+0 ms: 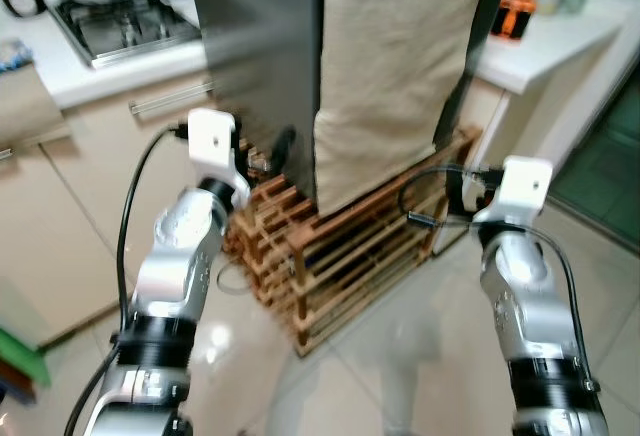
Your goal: Restocking fridge
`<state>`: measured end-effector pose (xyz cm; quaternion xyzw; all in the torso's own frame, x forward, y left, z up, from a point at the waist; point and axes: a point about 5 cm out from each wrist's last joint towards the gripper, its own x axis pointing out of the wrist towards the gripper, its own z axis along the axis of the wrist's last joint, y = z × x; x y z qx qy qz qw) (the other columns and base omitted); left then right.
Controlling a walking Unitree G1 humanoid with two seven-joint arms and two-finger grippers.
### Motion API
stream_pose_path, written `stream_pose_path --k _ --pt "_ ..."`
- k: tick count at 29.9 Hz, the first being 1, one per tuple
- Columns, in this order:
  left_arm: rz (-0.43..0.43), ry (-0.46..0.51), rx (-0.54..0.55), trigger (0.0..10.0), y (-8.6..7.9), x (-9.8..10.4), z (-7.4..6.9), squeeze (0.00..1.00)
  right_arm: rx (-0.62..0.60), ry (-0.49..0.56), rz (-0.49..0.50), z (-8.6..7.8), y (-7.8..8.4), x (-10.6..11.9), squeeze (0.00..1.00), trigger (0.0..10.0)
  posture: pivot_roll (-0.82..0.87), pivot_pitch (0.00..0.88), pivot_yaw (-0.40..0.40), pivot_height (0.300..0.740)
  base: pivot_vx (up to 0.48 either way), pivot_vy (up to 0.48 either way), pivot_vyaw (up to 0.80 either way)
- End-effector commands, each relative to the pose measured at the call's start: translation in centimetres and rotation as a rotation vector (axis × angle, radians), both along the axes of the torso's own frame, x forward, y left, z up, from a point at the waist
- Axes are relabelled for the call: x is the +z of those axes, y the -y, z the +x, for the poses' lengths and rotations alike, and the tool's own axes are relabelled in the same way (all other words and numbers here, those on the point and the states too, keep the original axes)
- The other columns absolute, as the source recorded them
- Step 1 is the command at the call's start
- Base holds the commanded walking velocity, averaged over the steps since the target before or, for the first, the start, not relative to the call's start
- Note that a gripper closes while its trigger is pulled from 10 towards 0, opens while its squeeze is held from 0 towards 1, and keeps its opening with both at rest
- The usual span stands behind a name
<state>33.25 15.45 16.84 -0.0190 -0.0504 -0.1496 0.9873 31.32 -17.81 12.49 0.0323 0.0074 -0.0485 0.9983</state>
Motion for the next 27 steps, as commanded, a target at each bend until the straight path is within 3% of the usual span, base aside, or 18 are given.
stream_pose_path --k 1,9,19,22,27 --pt "0.002 0.003 -0.009 10.0 0.4 0.3 0.2 0.0 -0.02 0.029 -0.012 -0.1 0.6 0.6 0.0 10.0 -0.11 0.0 0.015 0.74 0.0 0.48 -0.66" --pt "0.0 -0.066 0.036 10.0 1.1 -1.0 0.3 0.0 -0.041 0.028 -0.023 -0.9 1.1 0.2 0.04 10.0 -0.12 0.0 0.015 0.74 0.0 0.06 -0.66" --pt "-0.058 -0.036 -0.02 10.0 2.4 -0.6 0.1 0.0 -0.054 0.04 -0.054 -1.0 1.3 0.2 0.02 10.0 -0.13 0.0 0.018 0.74 0.0 0.0 -0.51" --pt "-0.069 0.008 -0.047 10.0 3.2 0.0 0.0 0.0 -0.044 0.059 -0.067 -0.7 1.0 0.5 0.02 10.0 -0.13 0.0 0.02 0.74 0.403 0.0 0.0" --pt "-0.096 0.033 -0.023 10.0 3.1 0.6 0.1 0.0 -0.041 0.068 -0.075 -0.6 0.8 0.7 0.02 10.0 -0.14 0.0 0.024 0.74 0.48 0.0 0.0"
